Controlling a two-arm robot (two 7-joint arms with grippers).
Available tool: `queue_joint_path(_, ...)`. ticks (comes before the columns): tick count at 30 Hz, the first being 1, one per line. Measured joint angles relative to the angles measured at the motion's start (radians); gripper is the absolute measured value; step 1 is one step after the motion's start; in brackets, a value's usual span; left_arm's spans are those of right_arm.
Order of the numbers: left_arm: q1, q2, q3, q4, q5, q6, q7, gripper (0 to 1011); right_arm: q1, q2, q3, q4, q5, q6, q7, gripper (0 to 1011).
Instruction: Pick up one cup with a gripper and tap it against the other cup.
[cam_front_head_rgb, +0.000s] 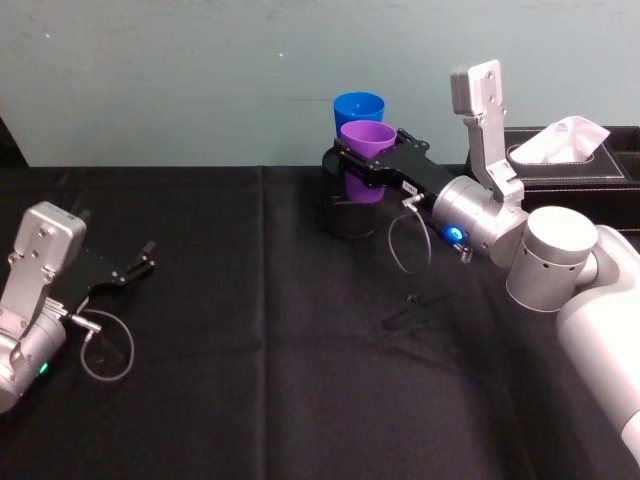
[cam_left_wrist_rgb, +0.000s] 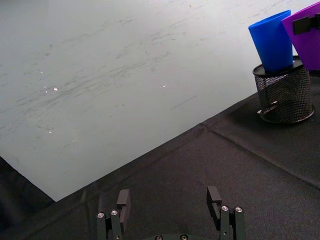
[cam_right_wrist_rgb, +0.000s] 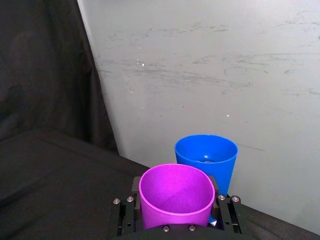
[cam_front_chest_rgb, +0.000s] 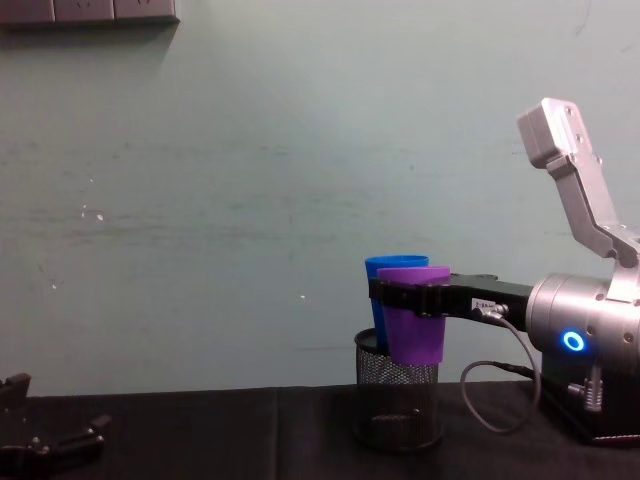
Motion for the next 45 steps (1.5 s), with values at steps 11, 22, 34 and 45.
queue_joint_path(11, 0.0, 0.0, 0.0, 0.0, 0.0, -0.003, 0.0, 1000, -0.046, 0.018, 0.0, -0.064, -0.001, 0.007, -0.002, 744)
queue_joint_path(22, 0.0, 0.0, 0.0, 0.0, 0.0, 0.0, 0.0, 1000, -0.198, 0.08, -0.006, -0.229, -0.022, 0.007, -0.018, 746)
queue_joint_path(34, 0.0, 0.0, 0.0, 0.0, 0.0, 0.0, 0.0, 1000, -0.276, 0.096, 0.008, -0.308, -0.033, -0.018, -0.047, 744)
queue_joint_path(45, 0.0, 0.0, 0.0, 0.0, 0.0, 0.0, 0.0, 1000, -0.368, 0.128, 0.009, -0.385, -0.062, -0.001, -0.064, 744)
